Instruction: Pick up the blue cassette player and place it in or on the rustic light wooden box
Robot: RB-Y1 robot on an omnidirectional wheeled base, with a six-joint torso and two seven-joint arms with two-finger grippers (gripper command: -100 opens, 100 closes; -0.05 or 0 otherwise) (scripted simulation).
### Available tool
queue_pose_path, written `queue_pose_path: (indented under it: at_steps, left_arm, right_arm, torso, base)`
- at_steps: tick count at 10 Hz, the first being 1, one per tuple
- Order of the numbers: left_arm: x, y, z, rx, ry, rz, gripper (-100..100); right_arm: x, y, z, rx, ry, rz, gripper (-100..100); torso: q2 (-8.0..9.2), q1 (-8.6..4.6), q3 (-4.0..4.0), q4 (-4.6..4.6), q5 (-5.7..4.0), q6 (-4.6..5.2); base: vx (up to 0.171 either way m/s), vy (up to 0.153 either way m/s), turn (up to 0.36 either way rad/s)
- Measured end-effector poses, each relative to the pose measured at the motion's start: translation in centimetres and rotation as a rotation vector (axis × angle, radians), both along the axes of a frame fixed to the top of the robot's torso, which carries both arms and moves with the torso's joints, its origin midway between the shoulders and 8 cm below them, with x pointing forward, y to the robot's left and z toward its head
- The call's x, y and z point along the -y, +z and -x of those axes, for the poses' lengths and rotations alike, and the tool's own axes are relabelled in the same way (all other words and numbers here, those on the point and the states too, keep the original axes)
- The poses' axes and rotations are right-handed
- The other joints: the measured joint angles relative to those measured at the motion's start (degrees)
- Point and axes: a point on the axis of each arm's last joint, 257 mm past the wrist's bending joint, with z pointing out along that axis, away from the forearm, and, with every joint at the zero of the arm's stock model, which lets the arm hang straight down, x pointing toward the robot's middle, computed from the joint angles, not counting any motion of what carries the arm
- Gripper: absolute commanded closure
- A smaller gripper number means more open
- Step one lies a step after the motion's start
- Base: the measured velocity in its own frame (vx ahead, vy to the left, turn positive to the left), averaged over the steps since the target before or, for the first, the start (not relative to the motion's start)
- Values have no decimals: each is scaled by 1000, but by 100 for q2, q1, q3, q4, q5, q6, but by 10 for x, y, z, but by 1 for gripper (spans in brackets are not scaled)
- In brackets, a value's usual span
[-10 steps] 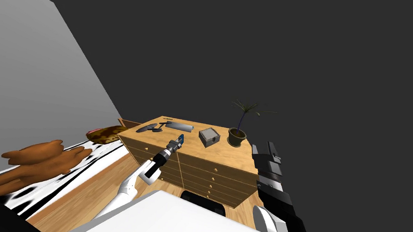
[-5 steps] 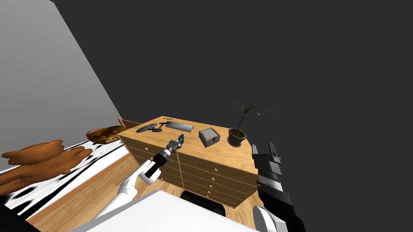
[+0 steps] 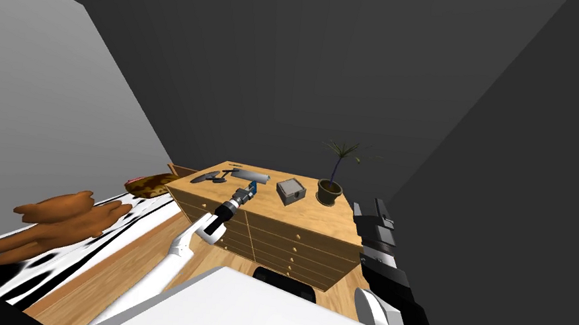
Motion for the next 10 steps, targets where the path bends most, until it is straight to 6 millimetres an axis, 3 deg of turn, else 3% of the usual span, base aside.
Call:
queue_pose_path:
  at_steps: [10]
  left_arm:
    - [-35,80,-41,44,53,-6,100]
  right_arm:
    - [0,0,0,0,0,0,0]
  torso:
    - [15,6,10,5,-2,-8]
  base:
    - [-13,-70,-10]
